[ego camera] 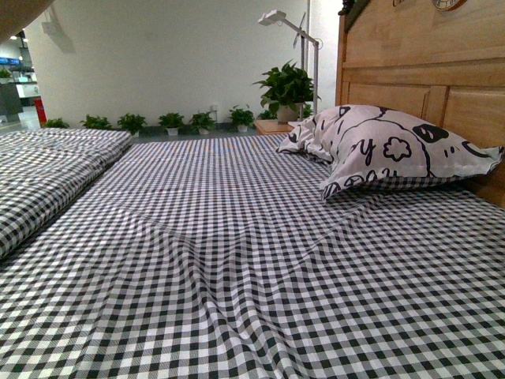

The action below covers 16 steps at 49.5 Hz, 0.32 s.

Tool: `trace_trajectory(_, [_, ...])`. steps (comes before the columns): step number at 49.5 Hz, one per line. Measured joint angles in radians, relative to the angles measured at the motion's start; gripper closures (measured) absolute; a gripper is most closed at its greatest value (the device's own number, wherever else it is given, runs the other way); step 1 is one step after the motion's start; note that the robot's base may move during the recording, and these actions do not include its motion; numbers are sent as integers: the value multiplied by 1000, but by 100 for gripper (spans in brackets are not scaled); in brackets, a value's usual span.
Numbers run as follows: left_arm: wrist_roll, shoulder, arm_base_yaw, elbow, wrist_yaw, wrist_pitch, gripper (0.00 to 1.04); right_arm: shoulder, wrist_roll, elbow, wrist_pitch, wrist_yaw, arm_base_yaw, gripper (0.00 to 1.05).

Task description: Clean up trash

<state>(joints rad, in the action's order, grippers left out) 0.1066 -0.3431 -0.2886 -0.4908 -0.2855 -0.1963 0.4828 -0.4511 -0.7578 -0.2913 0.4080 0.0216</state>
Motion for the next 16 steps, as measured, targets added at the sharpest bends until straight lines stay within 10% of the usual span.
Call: trace_trajectory(16, [0, 0, 0, 0, 0, 0, 77, 0, 0, 0, 0, 0, 0, 86])
